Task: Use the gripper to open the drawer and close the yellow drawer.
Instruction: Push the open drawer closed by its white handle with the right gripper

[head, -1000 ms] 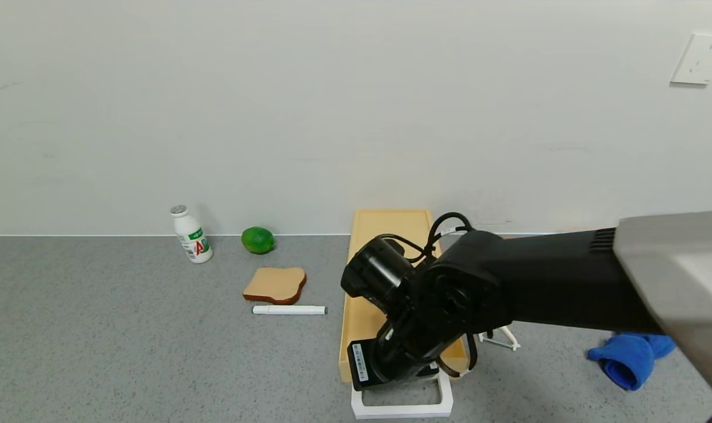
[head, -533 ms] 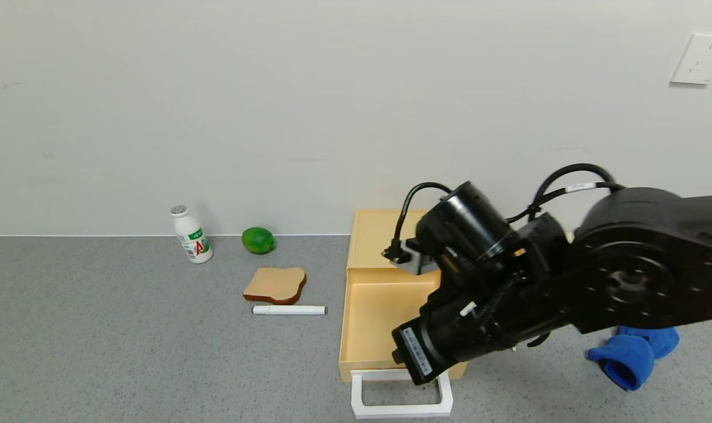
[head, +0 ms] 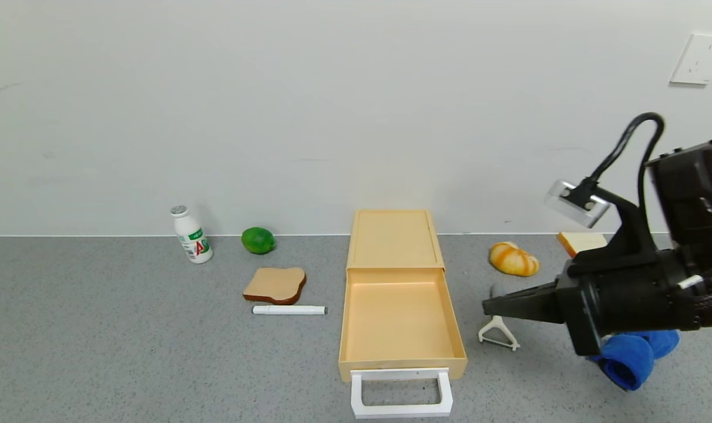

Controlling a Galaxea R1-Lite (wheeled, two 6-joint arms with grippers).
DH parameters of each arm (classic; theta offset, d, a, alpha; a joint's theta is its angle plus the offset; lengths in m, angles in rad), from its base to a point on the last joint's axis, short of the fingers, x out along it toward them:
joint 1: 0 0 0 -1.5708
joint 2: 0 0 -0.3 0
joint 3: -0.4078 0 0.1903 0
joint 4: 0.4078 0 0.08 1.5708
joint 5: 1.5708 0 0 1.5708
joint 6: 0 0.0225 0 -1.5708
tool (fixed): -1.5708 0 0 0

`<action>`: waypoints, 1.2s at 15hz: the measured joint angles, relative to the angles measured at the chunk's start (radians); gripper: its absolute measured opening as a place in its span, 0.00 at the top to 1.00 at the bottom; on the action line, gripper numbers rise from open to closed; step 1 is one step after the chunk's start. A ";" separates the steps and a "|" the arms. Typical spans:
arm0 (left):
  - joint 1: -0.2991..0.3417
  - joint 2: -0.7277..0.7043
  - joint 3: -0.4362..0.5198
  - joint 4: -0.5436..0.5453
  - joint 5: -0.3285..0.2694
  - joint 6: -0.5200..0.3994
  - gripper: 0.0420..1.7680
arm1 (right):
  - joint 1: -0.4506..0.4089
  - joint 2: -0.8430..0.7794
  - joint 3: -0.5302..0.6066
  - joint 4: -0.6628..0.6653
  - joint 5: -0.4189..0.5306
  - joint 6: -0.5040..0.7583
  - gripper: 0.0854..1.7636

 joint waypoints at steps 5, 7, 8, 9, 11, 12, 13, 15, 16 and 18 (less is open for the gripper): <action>0.000 0.000 0.000 0.000 0.001 0.000 0.03 | -0.143 -0.123 0.117 -0.071 0.099 -0.001 0.98; 0.000 0.000 0.000 0.000 0.001 0.000 0.03 | -0.161 -0.138 0.134 -0.073 0.101 -0.001 0.98; 0.000 0.000 0.000 0.000 0.001 0.000 0.03 | -0.163 -0.142 0.138 -0.074 0.102 -0.001 0.98; 0.000 0.000 0.000 0.000 0.001 0.000 0.03 | -0.164 -0.144 0.140 -0.074 0.102 -0.001 0.98; 0.000 0.000 0.000 0.000 0.001 0.000 0.03 | -0.165 -0.144 0.142 -0.074 0.102 0.000 0.98; 0.000 0.000 0.000 0.000 0.001 0.000 0.03 | -0.165 -0.144 0.143 -0.073 0.102 -0.001 0.98; 0.000 0.000 0.000 0.000 0.001 0.000 0.03 | -0.163 -0.144 0.143 -0.073 0.100 0.000 0.98; 0.000 0.000 0.000 0.000 0.001 0.000 0.03 | -0.149 -0.144 0.149 -0.070 0.093 0.003 0.98; 0.000 0.000 0.000 0.000 0.001 0.000 0.03 | -0.136 -0.142 0.153 -0.068 0.080 0.005 0.98; 0.000 0.000 0.000 0.000 0.002 0.000 0.03 | -0.087 -0.130 0.164 -0.068 0.003 0.018 0.98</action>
